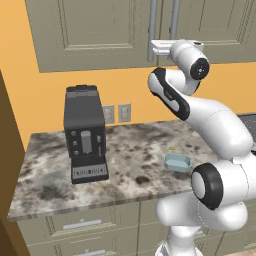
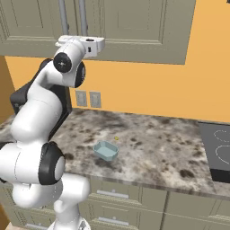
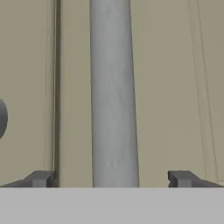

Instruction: Pick the pan from the cabinet and place it on the stove. Then turn on the stove burner for the pan.

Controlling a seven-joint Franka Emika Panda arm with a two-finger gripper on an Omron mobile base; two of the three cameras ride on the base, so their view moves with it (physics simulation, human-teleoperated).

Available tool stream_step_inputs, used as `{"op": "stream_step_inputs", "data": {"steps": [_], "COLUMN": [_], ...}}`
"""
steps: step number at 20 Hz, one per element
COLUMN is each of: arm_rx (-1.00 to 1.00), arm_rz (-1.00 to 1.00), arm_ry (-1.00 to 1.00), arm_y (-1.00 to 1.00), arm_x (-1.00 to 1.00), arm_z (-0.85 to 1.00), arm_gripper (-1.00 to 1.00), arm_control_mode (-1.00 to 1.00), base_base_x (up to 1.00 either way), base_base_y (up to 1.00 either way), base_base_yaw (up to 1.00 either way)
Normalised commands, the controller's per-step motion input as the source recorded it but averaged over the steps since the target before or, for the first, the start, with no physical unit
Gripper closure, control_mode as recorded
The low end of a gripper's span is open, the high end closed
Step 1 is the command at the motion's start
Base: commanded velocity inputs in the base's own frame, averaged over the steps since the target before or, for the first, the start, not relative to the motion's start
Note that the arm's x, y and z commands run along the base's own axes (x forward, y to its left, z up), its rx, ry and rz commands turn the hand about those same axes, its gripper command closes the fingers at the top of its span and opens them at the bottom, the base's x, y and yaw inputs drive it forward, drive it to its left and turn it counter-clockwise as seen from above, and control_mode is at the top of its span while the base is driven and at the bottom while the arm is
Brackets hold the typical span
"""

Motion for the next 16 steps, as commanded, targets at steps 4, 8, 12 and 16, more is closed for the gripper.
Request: {"op": "stream_step_inputs", "data": {"steps": [4, 8, 12, 16], "arm_rx": [0.0, 0.0, -0.02, -0.04], "arm_rz": [0.0, 0.0, 0.01, 0.04], "arm_ry": [0.0, 0.03, 0.0, 0.0], "arm_y": [0.04, 0.02, 0.0, -0.05], "arm_x": [0.25, 0.0, -0.08, -0.41], "arm_z": [0.0, -0.07, 0.0, 0.07], "arm_gripper": [1.0, 1.0, 1.0, 1.0], "arm_control_mode": [-1.0, -1.0, -1.0, -1.0], "base_base_x": [0.0, 0.0, 0.0, 0.0], "base_base_y": [0.0, 0.0, 0.0, 0.0], "base_base_yaw": [0.0, 0.0, 0.0, 0.0]}}
